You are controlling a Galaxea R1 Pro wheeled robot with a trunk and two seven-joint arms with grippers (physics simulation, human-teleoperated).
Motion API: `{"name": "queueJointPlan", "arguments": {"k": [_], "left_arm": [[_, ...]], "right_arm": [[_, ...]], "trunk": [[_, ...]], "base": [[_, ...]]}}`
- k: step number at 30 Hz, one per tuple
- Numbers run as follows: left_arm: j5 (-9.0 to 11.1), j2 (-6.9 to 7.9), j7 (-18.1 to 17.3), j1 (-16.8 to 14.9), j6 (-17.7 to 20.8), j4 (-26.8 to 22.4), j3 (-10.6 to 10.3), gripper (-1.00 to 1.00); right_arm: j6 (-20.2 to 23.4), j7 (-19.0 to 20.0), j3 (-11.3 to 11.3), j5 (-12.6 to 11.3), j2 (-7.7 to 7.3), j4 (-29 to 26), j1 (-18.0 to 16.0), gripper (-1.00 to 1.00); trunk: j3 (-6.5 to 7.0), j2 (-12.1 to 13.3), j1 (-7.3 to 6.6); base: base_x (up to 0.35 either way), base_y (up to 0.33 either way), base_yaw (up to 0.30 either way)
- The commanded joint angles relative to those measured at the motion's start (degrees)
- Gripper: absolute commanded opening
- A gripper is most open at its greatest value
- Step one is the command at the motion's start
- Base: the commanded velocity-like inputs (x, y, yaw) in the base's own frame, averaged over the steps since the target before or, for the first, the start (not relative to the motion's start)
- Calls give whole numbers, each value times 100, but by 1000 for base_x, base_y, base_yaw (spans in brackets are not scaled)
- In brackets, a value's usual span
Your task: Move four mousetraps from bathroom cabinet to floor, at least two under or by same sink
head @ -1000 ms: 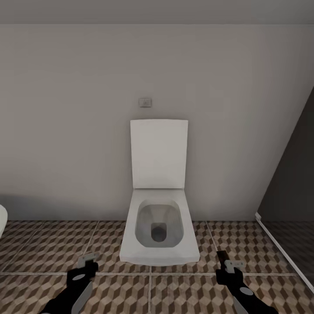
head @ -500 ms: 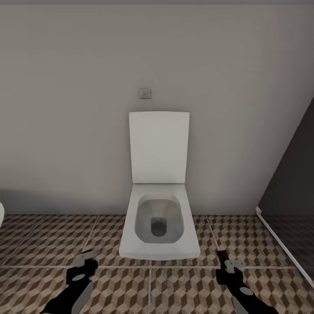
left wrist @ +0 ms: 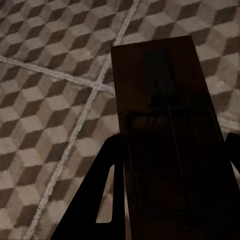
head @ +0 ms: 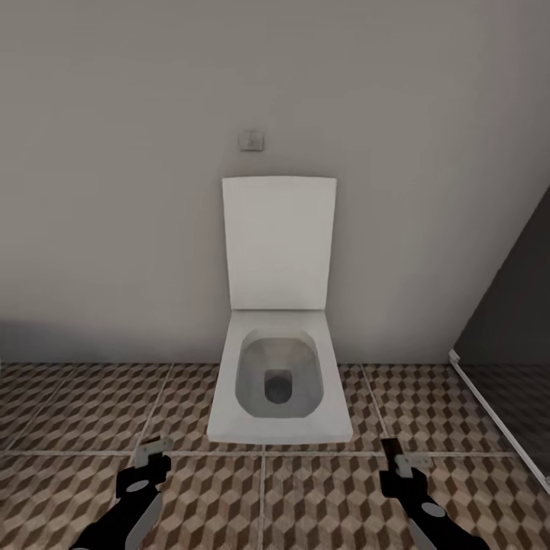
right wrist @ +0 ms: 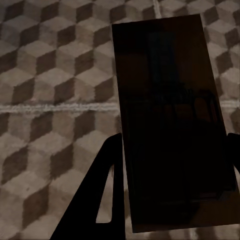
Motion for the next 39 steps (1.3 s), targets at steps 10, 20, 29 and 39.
{"name": "queueJointPlan", "arguments": {"k": [10,20,29,39], "left_arm": [[55,46,53,-3,16,-29,-50,-100],[34,91,59,-3,83,-429,-9,-100],[37,91,60,-3,82,-439,2,-100],[34,87,60,-3,84,-439,3,-100]], "right_arm": [[-5,-12,37,-64,-194,-439,-3,-100],[57,-49,28,-87,-302,-962,-3,-100],[49,-50,28,-107,-306,-952,-3,-100],[49,-50,28,-108,-306,-952,-3,-100]], "trunk": [[-227,-16,24],[-449,-29,50],[-648,-41,73],[-870,-55,99]], "base": [[0,0,0],[0,0,0],[0,0,0],[0,0,0]]}}
